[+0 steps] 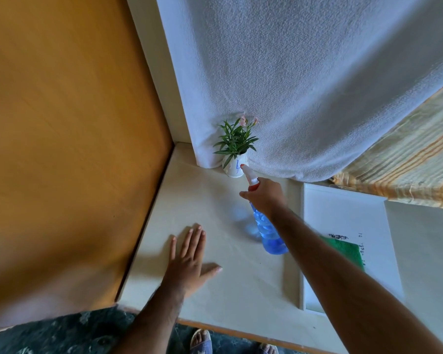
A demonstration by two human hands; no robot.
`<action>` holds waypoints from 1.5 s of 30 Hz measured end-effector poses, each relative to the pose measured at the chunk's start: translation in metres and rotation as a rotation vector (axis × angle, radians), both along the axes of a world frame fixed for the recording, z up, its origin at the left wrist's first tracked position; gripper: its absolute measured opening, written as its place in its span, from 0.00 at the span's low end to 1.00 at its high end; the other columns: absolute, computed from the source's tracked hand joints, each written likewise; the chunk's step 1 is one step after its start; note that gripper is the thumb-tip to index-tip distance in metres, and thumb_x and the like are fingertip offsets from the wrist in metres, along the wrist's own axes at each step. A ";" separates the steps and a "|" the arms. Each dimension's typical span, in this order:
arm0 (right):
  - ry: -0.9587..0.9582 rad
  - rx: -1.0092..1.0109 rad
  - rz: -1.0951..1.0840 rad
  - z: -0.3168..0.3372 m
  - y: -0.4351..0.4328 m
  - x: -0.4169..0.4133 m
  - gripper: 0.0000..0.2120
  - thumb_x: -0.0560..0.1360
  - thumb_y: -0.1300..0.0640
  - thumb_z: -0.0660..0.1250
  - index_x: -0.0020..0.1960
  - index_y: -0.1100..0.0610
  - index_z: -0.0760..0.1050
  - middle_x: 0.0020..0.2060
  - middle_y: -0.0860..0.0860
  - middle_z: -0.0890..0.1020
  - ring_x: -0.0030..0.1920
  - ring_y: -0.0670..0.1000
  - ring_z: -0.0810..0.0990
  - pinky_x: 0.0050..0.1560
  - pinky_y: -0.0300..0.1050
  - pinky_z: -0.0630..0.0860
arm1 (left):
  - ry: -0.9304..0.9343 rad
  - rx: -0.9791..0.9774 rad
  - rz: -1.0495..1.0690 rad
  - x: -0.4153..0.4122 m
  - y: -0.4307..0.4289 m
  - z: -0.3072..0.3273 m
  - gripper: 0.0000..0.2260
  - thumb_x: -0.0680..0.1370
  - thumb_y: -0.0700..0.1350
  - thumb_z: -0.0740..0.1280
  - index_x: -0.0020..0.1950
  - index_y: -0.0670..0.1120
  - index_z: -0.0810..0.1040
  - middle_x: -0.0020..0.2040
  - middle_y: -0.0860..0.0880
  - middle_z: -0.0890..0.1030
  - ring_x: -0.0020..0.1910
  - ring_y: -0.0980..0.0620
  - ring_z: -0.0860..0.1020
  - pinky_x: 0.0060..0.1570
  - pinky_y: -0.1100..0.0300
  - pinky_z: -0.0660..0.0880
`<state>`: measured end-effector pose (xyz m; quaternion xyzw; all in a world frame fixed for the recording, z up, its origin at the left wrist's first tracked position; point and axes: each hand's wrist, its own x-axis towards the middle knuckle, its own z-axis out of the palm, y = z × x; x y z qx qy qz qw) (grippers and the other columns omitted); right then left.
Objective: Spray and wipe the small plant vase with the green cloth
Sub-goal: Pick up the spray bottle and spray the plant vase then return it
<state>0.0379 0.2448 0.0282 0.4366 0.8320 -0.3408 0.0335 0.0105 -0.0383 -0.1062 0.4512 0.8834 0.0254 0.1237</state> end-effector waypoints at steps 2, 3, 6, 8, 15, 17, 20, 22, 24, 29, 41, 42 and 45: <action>-0.011 0.001 0.001 -0.001 0.000 -0.002 0.19 0.69 0.38 0.73 0.36 0.51 0.71 0.35 0.47 0.78 0.42 0.52 0.77 0.41 0.43 0.68 | -0.003 0.002 0.000 0.000 -0.001 -0.001 0.47 0.76 0.77 0.49 0.82 0.44 0.48 0.83 0.45 0.48 0.81 0.48 0.44 0.74 0.37 0.43; -0.004 0.000 -0.005 -0.001 -0.001 -0.003 0.20 0.69 0.37 0.73 0.35 0.51 0.70 0.35 0.46 0.78 0.42 0.51 0.77 0.40 0.43 0.68 | -0.006 0.007 0.000 0.000 -0.001 -0.001 0.47 0.76 0.77 0.49 0.82 0.43 0.49 0.83 0.45 0.48 0.81 0.48 0.45 0.74 0.37 0.43; 0.024 -0.026 -0.026 -0.002 0.000 -0.004 0.20 0.67 0.36 0.74 0.38 0.52 0.73 0.34 0.45 0.79 0.42 0.50 0.78 0.40 0.44 0.70 | -0.006 0.017 -0.001 0.000 -0.001 0.000 0.47 0.76 0.76 0.49 0.82 0.43 0.50 0.83 0.45 0.50 0.81 0.47 0.47 0.74 0.38 0.44; 0.046 -0.035 -0.031 -0.003 0.001 -0.004 0.20 0.66 0.36 0.75 0.39 0.53 0.75 0.34 0.45 0.80 0.42 0.50 0.79 0.41 0.44 0.71 | -0.004 0.019 -0.005 0.000 -0.001 0.000 0.47 0.76 0.76 0.49 0.82 0.43 0.50 0.83 0.45 0.50 0.81 0.47 0.47 0.74 0.38 0.44; -0.018 -0.044 -0.032 -0.007 0.005 -0.009 0.21 0.66 0.35 0.73 0.36 0.53 0.77 0.34 0.47 0.82 0.42 0.50 0.81 0.40 0.43 0.72 | -0.003 0.003 0.002 0.000 -0.001 0.001 0.47 0.76 0.77 0.49 0.83 0.44 0.47 0.83 0.46 0.47 0.81 0.47 0.43 0.75 0.38 0.42; -0.016 -0.045 -0.035 -0.008 0.004 -0.009 0.18 0.66 0.37 0.73 0.38 0.52 0.79 0.35 0.46 0.82 0.43 0.50 0.81 0.40 0.42 0.71 | -0.003 -0.004 0.001 0.000 -0.001 0.001 0.47 0.76 0.77 0.49 0.83 0.44 0.46 0.83 0.45 0.46 0.81 0.47 0.43 0.74 0.38 0.42; 0.028 -0.014 -0.034 -0.007 0.003 -0.004 0.11 0.68 0.46 0.72 0.44 0.51 0.80 0.40 0.47 0.84 0.45 0.51 0.81 0.44 0.43 0.74 | -0.001 -0.010 -0.002 0.000 -0.002 0.001 0.47 0.77 0.77 0.49 0.82 0.44 0.46 0.83 0.45 0.46 0.81 0.47 0.43 0.74 0.38 0.43; 0.084 -0.015 -0.065 -0.002 0.001 0.003 0.08 0.69 0.52 0.69 0.48 0.51 0.81 0.41 0.48 0.84 0.46 0.52 0.81 0.47 0.44 0.76 | -0.005 -0.007 0.001 -0.001 -0.003 0.001 0.47 0.76 0.77 0.49 0.83 0.44 0.46 0.84 0.45 0.47 0.81 0.47 0.44 0.74 0.38 0.43; 0.179 -0.032 -0.118 0.002 0.002 0.011 0.10 0.68 0.54 0.67 0.49 0.50 0.81 0.40 0.48 0.84 0.44 0.52 0.82 0.49 0.45 0.78 | -0.004 -0.007 -0.002 -0.001 -0.003 0.001 0.47 0.76 0.77 0.49 0.83 0.44 0.46 0.83 0.45 0.48 0.81 0.47 0.45 0.74 0.38 0.43; 0.504 0.015 -0.256 0.032 0.012 0.033 0.09 0.69 0.58 0.68 0.47 0.47 0.80 0.30 0.47 0.80 0.32 0.47 0.78 0.35 0.37 0.73 | -0.003 -0.019 -0.009 -0.001 -0.003 0.000 0.47 0.76 0.77 0.50 0.83 0.44 0.45 0.83 0.45 0.47 0.81 0.47 0.44 0.75 0.39 0.41; 0.874 0.269 -0.505 0.065 0.091 0.091 0.16 0.71 0.46 0.76 0.54 0.52 0.78 0.31 0.41 0.77 0.34 0.39 0.78 0.44 0.36 0.75 | -0.027 -0.034 -0.013 -0.002 -0.001 -0.001 0.48 0.76 0.77 0.47 0.82 0.44 0.49 0.83 0.44 0.51 0.81 0.47 0.47 0.76 0.40 0.38; 0.874 0.278 -0.523 0.063 0.096 0.096 0.17 0.71 0.45 0.76 0.54 0.51 0.78 0.32 0.41 0.77 0.34 0.41 0.78 0.46 0.41 0.77 | -0.028 -0.030 -0.013 -0.002 -0.001 -0.001 0.47 0.76 0.77 0.48 0.82 0.44 0.49 0.83 0.44 0.51 0.81 0.47 0.47 0.76 0.41 0.37; 0.868 0.285 -0.567 0.051 0.109 0.109 0.18 0.70 0.42 0.76 0.54 0.49 0.77 0.33 0.37 0.78 0.34 0.43 0.77 0.47 0.49 0.79 | -0.024 -0.028 -0.016 -0.002 0.000 -0.001 0.48 0.76 0.77 0.48 0.82 0.44 0.48 0.83 0.44 0.51 0.81 0.47 0.47 0.76 0.41 0.37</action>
